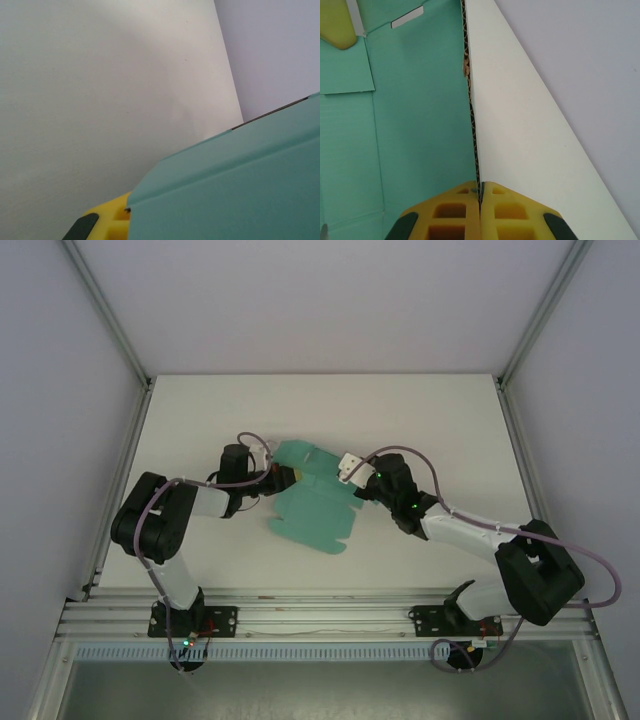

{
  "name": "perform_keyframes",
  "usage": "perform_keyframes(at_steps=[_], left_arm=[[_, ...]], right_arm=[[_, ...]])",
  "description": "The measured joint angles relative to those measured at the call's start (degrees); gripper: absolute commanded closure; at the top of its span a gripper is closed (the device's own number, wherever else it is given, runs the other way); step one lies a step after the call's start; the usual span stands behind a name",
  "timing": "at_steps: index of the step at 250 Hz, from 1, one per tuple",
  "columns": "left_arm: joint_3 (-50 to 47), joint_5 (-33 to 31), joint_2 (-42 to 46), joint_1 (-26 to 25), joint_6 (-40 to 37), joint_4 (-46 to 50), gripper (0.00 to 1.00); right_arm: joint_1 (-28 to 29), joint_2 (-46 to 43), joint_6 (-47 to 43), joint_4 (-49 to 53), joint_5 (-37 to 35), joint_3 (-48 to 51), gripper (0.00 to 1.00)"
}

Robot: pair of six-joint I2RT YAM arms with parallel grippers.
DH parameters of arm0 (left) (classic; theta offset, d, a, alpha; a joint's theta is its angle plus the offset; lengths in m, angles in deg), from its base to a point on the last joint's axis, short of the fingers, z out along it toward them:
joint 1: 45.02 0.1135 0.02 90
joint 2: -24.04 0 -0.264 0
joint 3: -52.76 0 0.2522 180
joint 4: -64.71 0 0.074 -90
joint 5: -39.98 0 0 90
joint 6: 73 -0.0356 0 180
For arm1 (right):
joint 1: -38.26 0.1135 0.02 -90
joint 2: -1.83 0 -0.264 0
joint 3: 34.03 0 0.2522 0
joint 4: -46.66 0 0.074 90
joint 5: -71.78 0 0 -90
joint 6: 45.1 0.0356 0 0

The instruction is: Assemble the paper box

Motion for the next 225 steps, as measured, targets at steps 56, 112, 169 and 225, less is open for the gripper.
perform_keyframes(at_steps=[56,112,169,225], left_arm=[[2.6,-3.69,0.0,-1.31,0.42,5.14,1.0],[3.3,-6.62,-1.44,-1.4,1.79,9.66,1.0],[3.67,-6.78,-3.26,-1.42,2.58,11.13,0.84],[3.74,-9.01,-0.33,-1.77,0.92,14.16,0.16]], right_arm=[[2.69,0.17,-5.9,1.9,-4.57,-1.03,1.0],[9.79,6.75,-17.92,-3.02,-17.7,-1.97,1.0],[12.07,10.03,-23.32,-6.75,-22.86,-1.97,1.0],[12.0,10.01,-24.94,-7.08,-25.42,-1.97,1.0]])
